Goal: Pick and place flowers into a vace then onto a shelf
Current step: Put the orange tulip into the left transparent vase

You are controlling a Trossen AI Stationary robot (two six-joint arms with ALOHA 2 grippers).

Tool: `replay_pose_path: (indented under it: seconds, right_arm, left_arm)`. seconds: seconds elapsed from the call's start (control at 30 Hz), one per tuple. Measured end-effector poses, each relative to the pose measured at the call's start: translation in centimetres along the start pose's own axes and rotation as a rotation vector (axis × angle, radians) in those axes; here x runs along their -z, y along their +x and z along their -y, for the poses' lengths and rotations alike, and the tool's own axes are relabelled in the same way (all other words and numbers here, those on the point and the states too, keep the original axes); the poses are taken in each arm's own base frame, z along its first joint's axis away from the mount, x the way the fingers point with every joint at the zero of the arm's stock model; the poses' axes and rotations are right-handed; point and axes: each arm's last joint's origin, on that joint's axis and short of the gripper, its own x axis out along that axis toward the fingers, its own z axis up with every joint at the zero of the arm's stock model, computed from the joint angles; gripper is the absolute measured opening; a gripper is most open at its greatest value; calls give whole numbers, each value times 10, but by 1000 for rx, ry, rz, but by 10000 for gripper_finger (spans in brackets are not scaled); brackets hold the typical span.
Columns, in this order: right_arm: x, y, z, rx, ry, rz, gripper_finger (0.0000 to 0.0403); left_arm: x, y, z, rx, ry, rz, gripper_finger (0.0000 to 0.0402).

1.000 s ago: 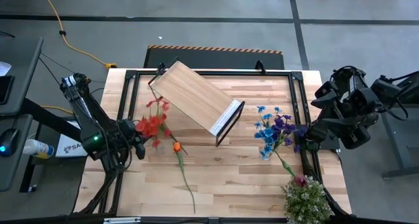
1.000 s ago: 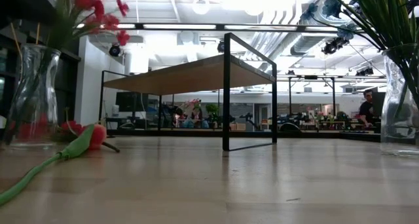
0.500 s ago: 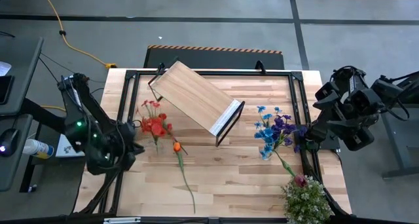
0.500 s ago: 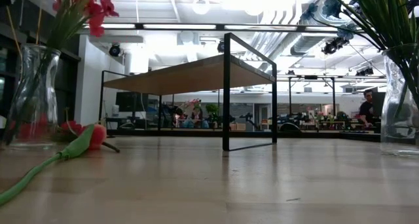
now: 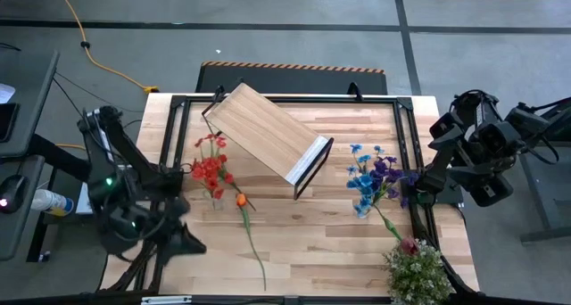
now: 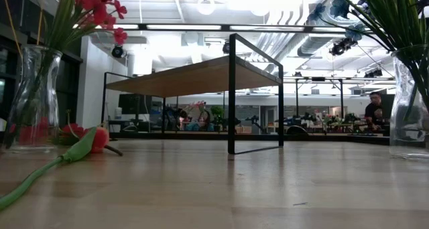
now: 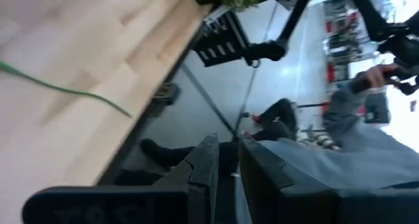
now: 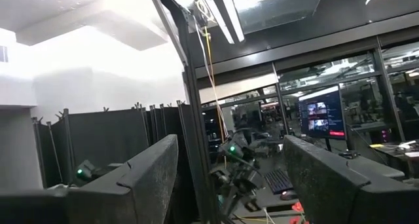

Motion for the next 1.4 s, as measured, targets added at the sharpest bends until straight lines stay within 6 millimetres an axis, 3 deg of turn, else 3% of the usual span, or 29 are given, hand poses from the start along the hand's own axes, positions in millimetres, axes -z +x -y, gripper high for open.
replay_pose_path:
  seconds: [0.17, 0.4, 0.83, 1.0, 1.4]
  right_arm:
    - [0, 0, 0, -3, -6, -1, 265]
    - [0, 0, 1, -2, -7, 1, 265]
    - [0, 0, 1, -3, -8, 1, 265]
    - [0, 0, 0, -3, -8, 1, 265]
    - [0, 0, 0, -3, -1, 0, 265]
  left_arm:
    - [23, 36, 4, -19, -98, 5, 97]
    - [52, 82, -10, -143, -304, 17, 97]
    - [89, 141, -42, -305, -638, 87, 97]
    - [87, 161, -51, -321, -673, 149, 97]
    - [53, 205, -74, -421, -633, 256, 97]
